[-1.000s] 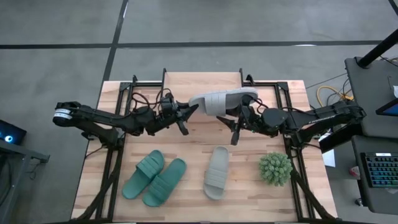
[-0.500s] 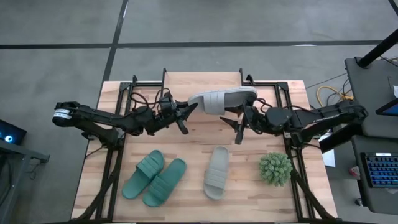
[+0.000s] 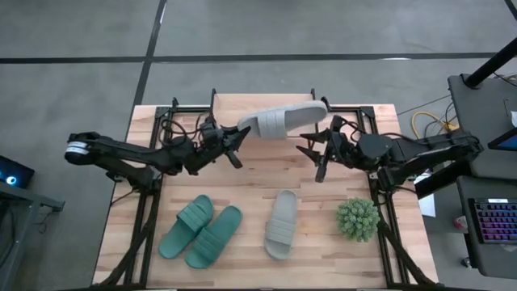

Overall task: Pick and place slides into the shelf
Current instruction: Put the right gray slide on the shelf

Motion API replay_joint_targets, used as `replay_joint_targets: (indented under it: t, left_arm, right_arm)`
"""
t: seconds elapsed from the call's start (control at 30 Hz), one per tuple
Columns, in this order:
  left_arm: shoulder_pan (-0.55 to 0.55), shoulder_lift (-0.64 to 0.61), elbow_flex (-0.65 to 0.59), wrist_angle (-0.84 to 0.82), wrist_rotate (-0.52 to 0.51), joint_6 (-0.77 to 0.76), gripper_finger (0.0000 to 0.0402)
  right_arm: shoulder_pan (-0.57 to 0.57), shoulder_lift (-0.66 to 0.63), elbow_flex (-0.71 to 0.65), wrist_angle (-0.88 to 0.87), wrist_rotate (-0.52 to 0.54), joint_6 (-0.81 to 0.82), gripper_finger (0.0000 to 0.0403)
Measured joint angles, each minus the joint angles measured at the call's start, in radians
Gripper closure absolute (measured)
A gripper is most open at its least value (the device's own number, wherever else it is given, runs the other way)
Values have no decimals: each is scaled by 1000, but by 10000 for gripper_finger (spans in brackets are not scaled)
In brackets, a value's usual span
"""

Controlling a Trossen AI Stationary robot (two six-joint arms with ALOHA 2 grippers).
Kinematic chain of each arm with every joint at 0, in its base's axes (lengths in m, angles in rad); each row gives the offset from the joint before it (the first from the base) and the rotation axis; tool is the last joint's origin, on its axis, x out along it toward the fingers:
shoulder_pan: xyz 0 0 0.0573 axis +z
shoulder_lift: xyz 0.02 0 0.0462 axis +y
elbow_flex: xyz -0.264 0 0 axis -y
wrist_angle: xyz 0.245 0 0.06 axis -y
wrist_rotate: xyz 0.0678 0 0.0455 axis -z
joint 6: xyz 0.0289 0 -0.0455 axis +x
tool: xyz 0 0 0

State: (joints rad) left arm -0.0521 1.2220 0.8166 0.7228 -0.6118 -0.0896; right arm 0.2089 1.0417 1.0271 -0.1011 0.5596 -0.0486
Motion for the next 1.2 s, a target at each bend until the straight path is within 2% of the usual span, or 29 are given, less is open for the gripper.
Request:
replay_joint_targets:
  t: [0.2, 0.5, 0.73, 1.2]
  left_arm:
    - [0, -53, -6, -45, -50, 3, 385]
    - [0, -146, -7, -57, -71, -1, 385]
    - [0, -226, -7, -173, -87, -6, 385]
    - [0, -301, 23, -403, -78, -108, 385]
  right_arm:
    - [0, -34, -1, -1, 37, -4, 243]
    - [0, -88, -1, -5, 190, -24, 256]
    - [0, -124, -1, -50, 363, -10, 257]
    - [0, -99, -1, -105, 389, 3, 262]
